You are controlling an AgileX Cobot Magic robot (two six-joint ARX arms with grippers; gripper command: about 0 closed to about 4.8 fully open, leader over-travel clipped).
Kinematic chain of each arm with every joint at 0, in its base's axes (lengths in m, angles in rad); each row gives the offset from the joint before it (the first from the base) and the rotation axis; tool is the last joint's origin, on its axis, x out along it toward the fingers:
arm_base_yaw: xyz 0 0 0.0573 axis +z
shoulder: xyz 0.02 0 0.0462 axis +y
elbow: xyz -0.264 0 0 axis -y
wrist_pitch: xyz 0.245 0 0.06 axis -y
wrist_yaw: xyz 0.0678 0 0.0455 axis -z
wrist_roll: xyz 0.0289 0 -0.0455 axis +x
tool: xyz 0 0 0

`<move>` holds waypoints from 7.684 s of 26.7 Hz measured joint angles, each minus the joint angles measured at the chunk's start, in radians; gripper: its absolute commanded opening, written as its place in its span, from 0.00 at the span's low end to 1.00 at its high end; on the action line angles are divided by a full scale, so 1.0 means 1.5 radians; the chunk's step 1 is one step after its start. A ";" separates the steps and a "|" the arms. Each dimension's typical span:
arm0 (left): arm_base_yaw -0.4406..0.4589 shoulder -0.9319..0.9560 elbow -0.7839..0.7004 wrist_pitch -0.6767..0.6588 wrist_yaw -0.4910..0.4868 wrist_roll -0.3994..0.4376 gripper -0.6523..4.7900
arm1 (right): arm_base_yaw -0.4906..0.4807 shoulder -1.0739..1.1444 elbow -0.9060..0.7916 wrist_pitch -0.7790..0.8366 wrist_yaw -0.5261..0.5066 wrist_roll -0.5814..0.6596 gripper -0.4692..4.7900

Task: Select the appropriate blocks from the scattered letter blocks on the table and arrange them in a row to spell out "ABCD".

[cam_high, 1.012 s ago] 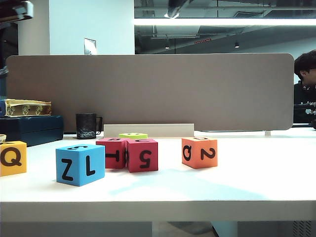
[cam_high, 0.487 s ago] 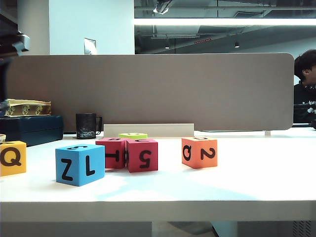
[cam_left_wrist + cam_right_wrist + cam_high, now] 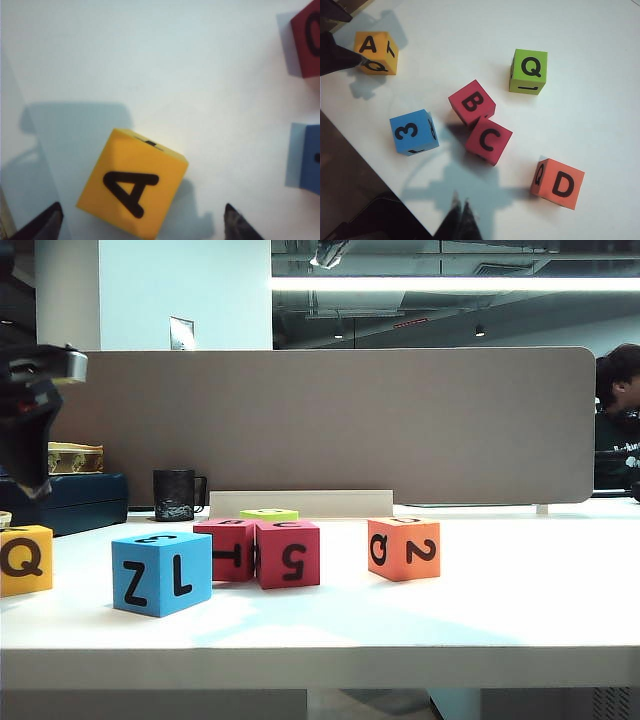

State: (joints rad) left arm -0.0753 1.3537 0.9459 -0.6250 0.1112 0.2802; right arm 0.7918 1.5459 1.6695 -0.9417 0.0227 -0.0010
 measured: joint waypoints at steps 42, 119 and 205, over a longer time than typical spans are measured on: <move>-0.072 0.110 0.001 0.163 0.012 0.162 0.49 | 0.000 0.000 0.000 0.019 0.000 0.000 0.08; -0.125 0.177 0.046 0.114 0.035 0.164 1.00 | -0.001 0.007 0.000 0.027 0.000 0.000 0.08; -0.172 0.365 0.324 0.073 0.193 0.057 0.11 | -0.101 0.050 -0.001 0.023 -0.061 -0.013 0.08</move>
State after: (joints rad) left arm -0.3332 1.9011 1.4315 -0.5159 0.4007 0.3653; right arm 0.6407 1.6215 1.6688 -0.9066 -0.0685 -0.0208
